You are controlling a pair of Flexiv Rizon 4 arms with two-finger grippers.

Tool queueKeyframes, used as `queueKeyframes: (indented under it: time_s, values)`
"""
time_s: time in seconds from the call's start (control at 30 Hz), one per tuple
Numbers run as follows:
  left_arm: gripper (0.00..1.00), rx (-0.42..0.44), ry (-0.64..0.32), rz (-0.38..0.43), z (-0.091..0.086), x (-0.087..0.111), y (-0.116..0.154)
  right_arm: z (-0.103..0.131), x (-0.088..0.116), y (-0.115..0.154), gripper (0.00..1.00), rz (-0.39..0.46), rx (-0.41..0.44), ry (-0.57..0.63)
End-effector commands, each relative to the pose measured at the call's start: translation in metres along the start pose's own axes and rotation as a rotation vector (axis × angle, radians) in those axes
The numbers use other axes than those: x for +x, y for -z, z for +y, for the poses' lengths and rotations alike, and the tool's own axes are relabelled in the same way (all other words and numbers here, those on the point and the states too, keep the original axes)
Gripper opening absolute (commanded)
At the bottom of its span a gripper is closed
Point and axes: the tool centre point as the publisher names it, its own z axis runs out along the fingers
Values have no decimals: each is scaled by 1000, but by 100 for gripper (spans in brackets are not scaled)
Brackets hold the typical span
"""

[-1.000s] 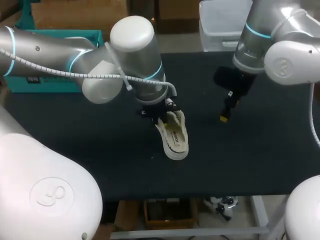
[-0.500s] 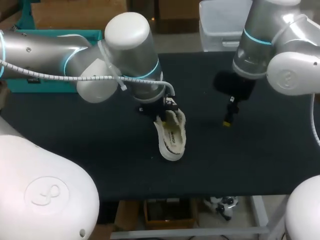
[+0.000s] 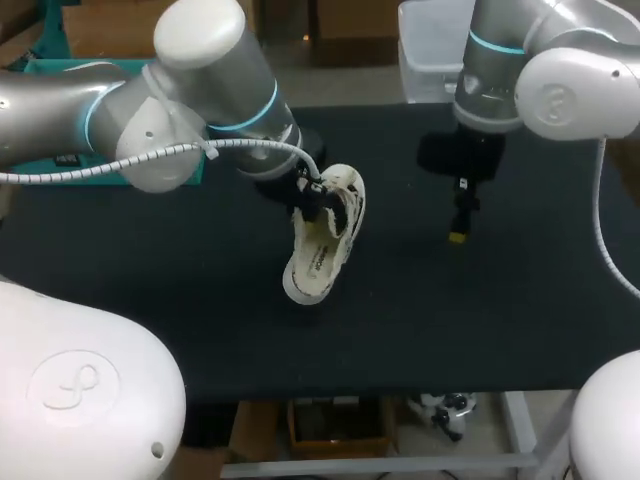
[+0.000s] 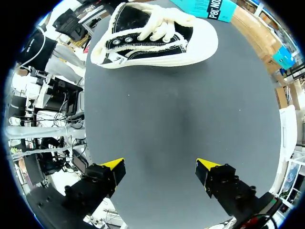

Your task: Open the shoe tongue, take the insole out of the shoe, put the insole back into the shoe, and pack the shoe into the shoebox

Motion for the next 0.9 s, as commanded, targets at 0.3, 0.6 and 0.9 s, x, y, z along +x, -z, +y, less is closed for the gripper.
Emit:
queueKeyframes:
  time_s: [0.3, 0.6, 0.9]
  values:
    - [0, -5, -148, 61, -16, -21, 37, 0, 2, 8, 100, 6, -28, 32]
    - [0, -3, -377, 99, -42, -51, 86, 0, 2, 8, 100, 6, -28, 32]
    - [0, -25, -611, 62, -58, -91, 153, 0, 2, 8, 100, 6, -28, 32]
